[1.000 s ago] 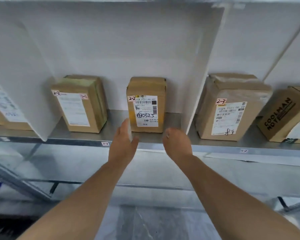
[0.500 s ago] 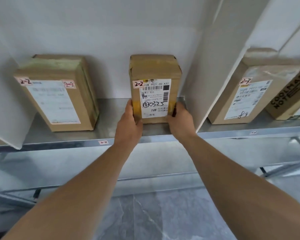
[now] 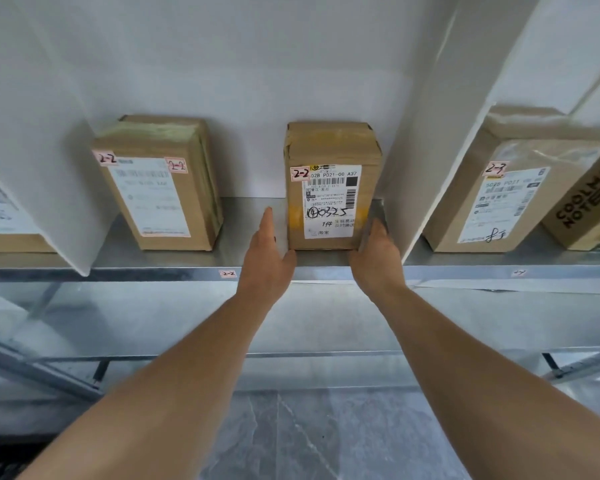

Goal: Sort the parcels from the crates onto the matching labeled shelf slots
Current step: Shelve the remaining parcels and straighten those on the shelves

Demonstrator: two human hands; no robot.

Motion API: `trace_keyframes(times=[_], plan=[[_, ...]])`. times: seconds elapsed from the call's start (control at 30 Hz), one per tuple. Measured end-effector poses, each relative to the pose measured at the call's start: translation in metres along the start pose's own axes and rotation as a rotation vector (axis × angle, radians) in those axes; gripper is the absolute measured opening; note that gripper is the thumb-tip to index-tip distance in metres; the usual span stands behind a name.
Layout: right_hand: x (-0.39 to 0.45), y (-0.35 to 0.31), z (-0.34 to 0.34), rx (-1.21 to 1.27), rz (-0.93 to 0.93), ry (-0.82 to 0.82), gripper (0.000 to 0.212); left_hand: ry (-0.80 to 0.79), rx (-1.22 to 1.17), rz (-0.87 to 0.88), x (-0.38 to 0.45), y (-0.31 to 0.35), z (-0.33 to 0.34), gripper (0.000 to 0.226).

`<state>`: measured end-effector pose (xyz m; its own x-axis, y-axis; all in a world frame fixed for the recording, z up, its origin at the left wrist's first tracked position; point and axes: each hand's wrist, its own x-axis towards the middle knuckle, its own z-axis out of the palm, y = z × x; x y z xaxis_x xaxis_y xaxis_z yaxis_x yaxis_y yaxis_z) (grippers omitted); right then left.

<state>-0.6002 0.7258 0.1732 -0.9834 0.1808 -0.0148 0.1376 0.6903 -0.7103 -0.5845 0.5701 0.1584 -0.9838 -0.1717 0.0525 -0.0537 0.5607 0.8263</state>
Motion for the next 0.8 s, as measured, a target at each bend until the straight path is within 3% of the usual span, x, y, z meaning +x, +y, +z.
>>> trace_keyframes(times=[0.2, 0.33, 0.43, 0.63, 0.8], plan=[[-0.058, -0.018, 0.019, 0.041, -0.197, 0.155, 0.041, 0.219, 0.027, 0.004, -0.036, -0.025, -0.062, 0.055], [-0.066, -0.055, 0.048, 0.022, -0.308, 0.033, 0.033, 0.352, -0.014, -0.023, -0.034, -0.041, -0.108, 0.058], [-0.059, -0.084, 0.073, 0.009, -0.338, -0.084, 0.038, 0.422, 0.013, -0.065, -0.022, -0.054, -0.136, 0.062], [-0.037, -0.133, 0.123, -0.006, -0.268, -0.222, 0.035, 0.277, 0.042, -0.136, 0.011, -0.086, -0.162, 0.069], [-0.026, -0.144, 0.149, 0.008, -0.205, -0.215, 0.035, 0.187, 0.081, -0.137, 0.018, -0.101, -0.166, 0.050]])
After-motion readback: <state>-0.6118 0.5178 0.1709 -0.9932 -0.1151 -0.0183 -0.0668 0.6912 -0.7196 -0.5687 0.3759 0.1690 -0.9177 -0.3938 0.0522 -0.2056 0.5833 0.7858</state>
